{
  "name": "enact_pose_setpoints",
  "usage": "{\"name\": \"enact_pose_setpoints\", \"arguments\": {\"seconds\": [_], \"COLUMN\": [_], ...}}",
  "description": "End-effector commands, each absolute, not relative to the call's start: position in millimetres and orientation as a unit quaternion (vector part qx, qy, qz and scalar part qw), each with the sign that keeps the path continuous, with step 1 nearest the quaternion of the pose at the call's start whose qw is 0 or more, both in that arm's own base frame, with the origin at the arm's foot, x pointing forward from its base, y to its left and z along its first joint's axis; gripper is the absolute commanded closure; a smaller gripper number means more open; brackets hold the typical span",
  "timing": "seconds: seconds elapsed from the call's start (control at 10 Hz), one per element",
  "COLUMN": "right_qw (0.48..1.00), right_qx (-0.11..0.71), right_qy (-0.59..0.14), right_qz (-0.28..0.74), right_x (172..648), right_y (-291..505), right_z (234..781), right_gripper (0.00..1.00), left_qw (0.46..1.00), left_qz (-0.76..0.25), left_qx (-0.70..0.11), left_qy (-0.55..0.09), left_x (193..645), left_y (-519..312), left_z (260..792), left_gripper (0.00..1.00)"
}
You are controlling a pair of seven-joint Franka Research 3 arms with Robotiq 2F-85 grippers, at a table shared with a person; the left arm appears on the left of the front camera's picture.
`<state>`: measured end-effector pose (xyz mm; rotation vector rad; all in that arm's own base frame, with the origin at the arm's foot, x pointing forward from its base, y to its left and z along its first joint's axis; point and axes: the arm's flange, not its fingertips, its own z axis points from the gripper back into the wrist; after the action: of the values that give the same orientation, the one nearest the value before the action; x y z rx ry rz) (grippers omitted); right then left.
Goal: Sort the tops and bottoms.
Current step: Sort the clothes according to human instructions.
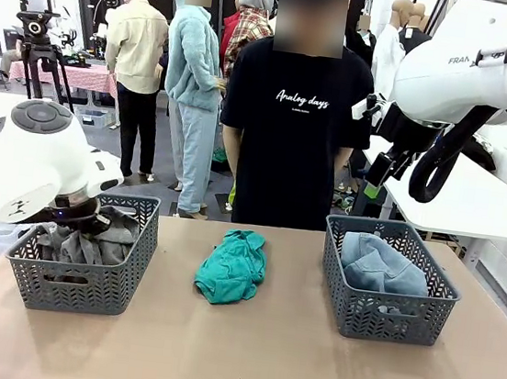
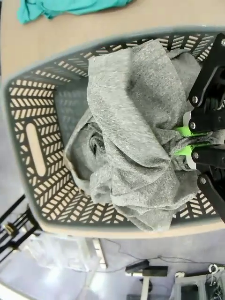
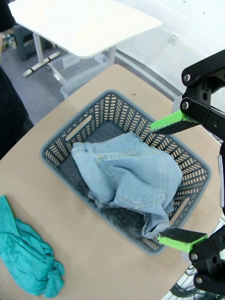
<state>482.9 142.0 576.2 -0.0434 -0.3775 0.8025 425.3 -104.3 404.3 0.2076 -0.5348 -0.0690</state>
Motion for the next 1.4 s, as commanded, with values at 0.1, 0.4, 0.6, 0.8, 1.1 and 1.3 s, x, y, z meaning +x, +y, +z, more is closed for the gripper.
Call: {"name": "enact_pose_setpoints", "arguments": {"seconds": [0.1, 0.4, 0.6, 0.8, 1.1, 1.3], "right_qw": [0.903, 0.903, 0.903, 0.903, 0.903, 0.903], "right_qx": [-0.015, -0.015, -0.015, -0.015, -0.015, -0.015], "right_qy": [-0.182, -0.182, -0.182, -0.182, -0.182, -0.182], "right_qz": [0.388, 0.388, 0.388, 0.388, 0.388, 0.388], "right_x": [482, 482, 482, 482, 482, 482], "right_y": [142, 142, 142, 142, 142, 142], "right_z": [576, 576, 576, 576, 576, 576], "right_gripper": [0.00, 0.00, 0.00, 0.00, 0.00, 0.00], "left_qw": [0.955, 0.953, 0.952, 0.951, 0.951, 0.950], "left_qz": [-0.034, -0.039, -0.035, -0.034, -0.018, -0.031], "left_qx": [0.103, 0.107, 0.100, 0.098, 0.083, 0.095], "left_qy": [-0.276, -0.282, -0.286, -0.291, -0.296, -0.296], "left_x": [433, 429, 424, 419, 418, 424], "left_y": [-118, -115, -112, -110, -109, -110], "left_z": [397, 413, 421, 430, 444, 436], "left_gripper": [0.69, 0.09, 0.00, 0.00, 0.00, 0.00]}}
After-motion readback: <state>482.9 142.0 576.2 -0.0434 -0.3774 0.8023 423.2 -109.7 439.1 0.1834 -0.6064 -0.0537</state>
